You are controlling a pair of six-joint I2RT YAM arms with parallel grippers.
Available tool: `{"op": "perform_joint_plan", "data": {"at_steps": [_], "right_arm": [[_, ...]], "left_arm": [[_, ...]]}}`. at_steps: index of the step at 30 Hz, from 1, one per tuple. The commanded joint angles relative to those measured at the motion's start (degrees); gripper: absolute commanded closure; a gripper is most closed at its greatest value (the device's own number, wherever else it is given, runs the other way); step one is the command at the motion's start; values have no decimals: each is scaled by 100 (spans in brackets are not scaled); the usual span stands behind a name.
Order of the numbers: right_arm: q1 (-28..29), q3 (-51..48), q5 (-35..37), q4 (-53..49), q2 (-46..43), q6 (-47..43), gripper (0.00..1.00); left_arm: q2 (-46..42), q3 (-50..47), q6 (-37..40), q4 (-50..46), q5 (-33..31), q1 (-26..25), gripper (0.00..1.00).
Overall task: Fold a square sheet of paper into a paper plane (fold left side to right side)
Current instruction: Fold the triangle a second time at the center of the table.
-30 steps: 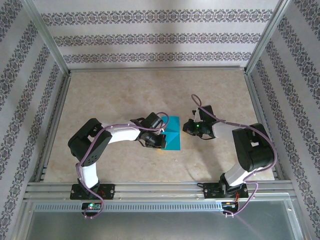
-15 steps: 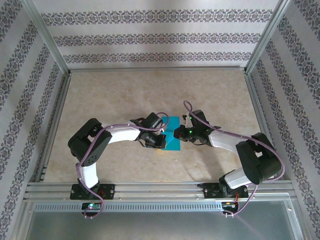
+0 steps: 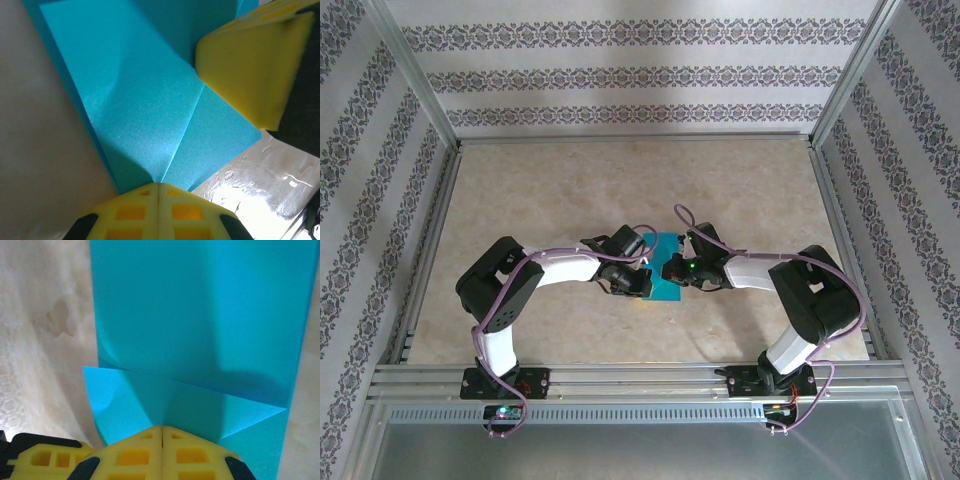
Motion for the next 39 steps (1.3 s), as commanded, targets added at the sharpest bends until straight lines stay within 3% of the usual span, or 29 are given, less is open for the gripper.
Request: {"op": "perform_joint_plan", "data": {"at_steps": [1,12,39], "right_arm": [[42,53,230,-243,76,-68,100],[44,-109,218,-342,156,-20,100],[36,-109,197,-349,194,-46,100]], "left_arm": [[-57,-38,-61,-287,5,-43,100],[-148,275,-253,58,416,-43,100],[540,565,-159,328,252,79,100]]}}
